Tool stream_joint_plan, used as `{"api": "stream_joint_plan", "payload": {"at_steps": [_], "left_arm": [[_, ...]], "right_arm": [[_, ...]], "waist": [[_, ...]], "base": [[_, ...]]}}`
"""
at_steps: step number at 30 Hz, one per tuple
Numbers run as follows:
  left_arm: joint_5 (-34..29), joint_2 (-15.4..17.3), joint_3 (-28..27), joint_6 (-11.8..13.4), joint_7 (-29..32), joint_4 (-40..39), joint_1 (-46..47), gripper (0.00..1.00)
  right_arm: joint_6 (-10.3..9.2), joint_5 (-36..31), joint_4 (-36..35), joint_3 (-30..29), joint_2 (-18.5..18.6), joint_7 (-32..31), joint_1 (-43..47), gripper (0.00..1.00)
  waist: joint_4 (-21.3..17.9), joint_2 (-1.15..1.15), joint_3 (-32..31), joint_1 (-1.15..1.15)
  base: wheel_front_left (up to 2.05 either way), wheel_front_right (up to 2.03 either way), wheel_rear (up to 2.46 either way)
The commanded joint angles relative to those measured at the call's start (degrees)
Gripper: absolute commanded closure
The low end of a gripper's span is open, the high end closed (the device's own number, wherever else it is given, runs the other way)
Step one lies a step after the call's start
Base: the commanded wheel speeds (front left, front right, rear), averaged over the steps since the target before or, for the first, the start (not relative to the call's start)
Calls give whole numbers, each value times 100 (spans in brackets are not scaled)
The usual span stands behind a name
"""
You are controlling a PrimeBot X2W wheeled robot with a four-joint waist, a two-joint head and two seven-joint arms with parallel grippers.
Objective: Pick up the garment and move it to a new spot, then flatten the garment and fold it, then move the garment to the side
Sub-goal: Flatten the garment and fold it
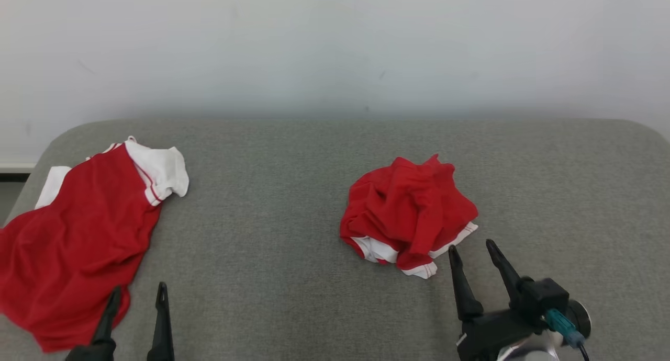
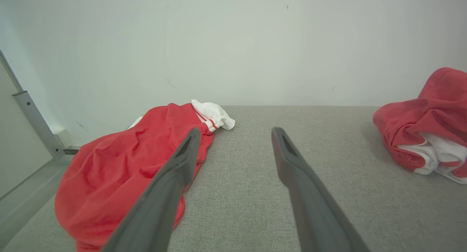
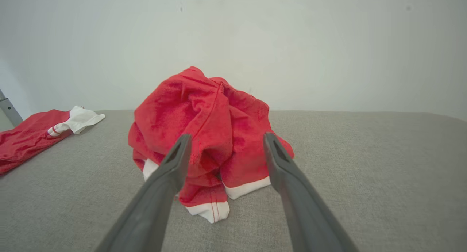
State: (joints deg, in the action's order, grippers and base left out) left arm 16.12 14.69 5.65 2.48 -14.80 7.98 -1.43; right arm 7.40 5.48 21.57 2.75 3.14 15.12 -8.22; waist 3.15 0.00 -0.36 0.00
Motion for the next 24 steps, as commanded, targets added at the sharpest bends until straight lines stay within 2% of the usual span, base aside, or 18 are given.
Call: {"api": "stream_joint_plan", "payload": {"at_steps": [1,11,12,13,14,15,19,24], "left_arm": [[-57,-34,33,-31,-30,-10,125,0],[-97,-280,234,-201,-39,279,450,0],[-107,-294,224,-224,-40,294,469,0],[-107,-294,224,-224,-40,294,469,0],[-122,-309,225,-245,-41,304,481,0],[-136,-316,219,-243,-41,311,490,0],[-154,-323,142,-271,-42,316,426,0],[-181,-308,72,-288,-43,306,312,0]], "right_arm": [[17,-62,66,67,43,-17,-152,0],[18,115,1314,250,139,-218,-1006,0],[18,148,1466,252,143,-250,-1054,33],[18,148,1466,252,143,-250,-1054,33],[18,168,1558,230,157,-218,-1121,74],[18,182,1627,219,159,-175,-1185,100],[18,208,1734,226,171,-36,-1241,100],[18,244,1339,259,246,11,-1078,100]], "waist": [[180,0,104,0],[742,0,284,0],[763,0,288,0],[763,0,288,0],[785,0,294,0],[795,0,296,0],[730,0,257,0],[476,0,164,0]], "base": [[0,0,0],[0,0,0],[0,0,0],[0,0,0],[0,0,0],[0,0,0],[0,0,0],[0,0,0]]}}
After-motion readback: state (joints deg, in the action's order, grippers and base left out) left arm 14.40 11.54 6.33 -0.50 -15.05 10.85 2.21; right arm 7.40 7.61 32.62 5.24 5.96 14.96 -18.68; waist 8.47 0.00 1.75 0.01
